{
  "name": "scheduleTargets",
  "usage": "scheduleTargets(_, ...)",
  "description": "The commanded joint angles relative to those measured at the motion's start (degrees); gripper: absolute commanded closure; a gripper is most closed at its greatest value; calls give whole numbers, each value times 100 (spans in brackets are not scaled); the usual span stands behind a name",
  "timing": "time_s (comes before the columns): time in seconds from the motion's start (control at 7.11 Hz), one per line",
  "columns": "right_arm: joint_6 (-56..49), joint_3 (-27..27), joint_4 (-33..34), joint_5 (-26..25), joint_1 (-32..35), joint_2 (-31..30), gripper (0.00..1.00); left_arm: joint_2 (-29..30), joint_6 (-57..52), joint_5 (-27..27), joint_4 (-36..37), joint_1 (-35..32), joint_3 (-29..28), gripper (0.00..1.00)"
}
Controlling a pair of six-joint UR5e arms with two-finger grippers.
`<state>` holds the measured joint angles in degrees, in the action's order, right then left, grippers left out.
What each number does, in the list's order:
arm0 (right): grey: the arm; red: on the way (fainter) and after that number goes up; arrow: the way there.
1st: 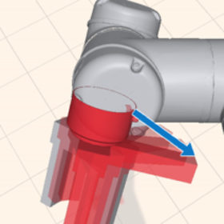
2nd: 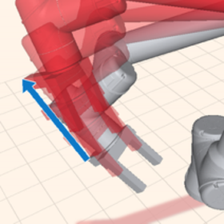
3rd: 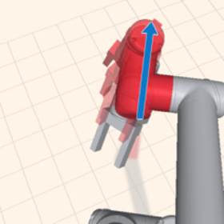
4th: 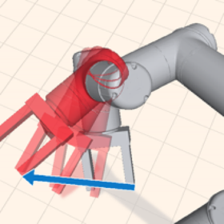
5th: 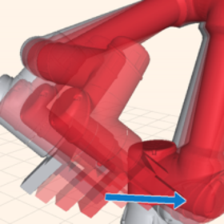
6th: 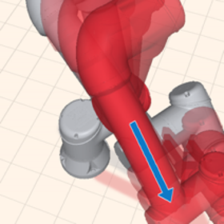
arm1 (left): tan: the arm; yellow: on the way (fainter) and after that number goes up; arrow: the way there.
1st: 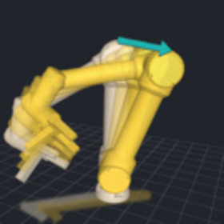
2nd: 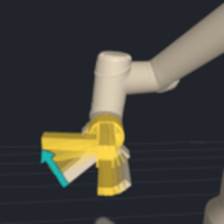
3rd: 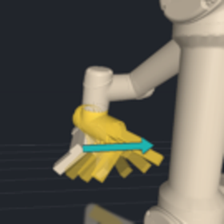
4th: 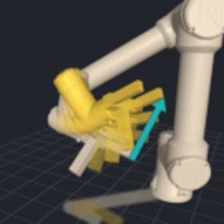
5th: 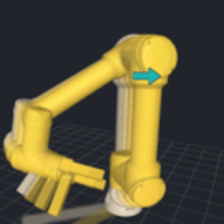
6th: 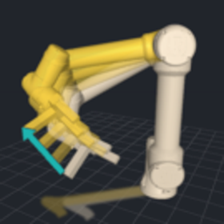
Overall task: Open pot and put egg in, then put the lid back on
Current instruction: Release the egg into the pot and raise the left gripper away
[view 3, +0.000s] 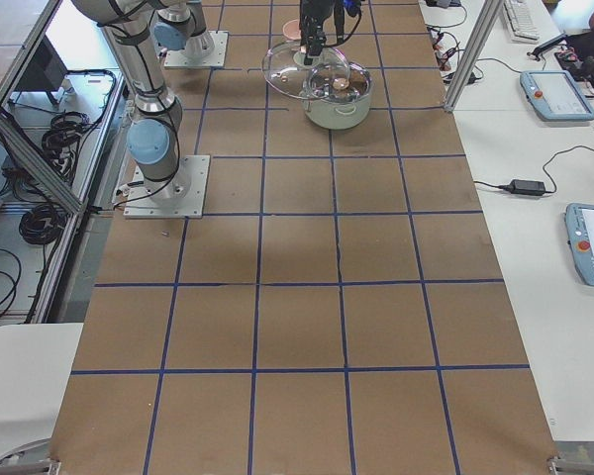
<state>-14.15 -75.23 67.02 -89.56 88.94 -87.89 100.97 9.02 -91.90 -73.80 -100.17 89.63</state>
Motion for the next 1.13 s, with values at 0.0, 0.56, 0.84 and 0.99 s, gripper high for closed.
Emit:
scheduleTargets(0.0,0,-1,-14,0,0,0,83,-857,-260,14,-1533,627,-119,3)
scheduleTargets(0.56,-9,-1,-49,0,0,0,83,-1379,-583,250,-2164,910,-375,0)
scheduleTargets(0.84,-26,-1,-49,0,0,0,83,-1474,-612,216,-2173,1148,-289,0)
scheduleTargets(0.99,-35,-9,-49,0,0,0,83,-1510,-629,190,-2173,1122,-236,0)
